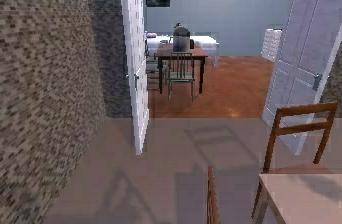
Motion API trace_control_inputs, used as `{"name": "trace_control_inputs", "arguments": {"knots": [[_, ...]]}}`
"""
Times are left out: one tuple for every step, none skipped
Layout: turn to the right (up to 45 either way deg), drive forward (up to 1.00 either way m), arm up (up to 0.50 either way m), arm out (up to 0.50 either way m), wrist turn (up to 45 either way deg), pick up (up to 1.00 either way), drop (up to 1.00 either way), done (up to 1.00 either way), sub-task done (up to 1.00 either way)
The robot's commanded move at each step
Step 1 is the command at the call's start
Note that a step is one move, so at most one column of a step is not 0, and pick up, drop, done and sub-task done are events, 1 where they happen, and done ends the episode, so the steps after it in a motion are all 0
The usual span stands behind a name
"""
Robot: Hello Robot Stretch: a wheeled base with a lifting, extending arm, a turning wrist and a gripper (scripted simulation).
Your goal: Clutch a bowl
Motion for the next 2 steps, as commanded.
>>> {"name": "trace_control_inputs", "arguments": {"knots": [[0.0, 0.00, 0.00, 0.00, 45.0, 0.00, 0.00, 0.00, 0.00], [0.0, 0.00, 0.00, 0.00, 45.0, 0.00, 0.00, 0.00, 0.00]]}}
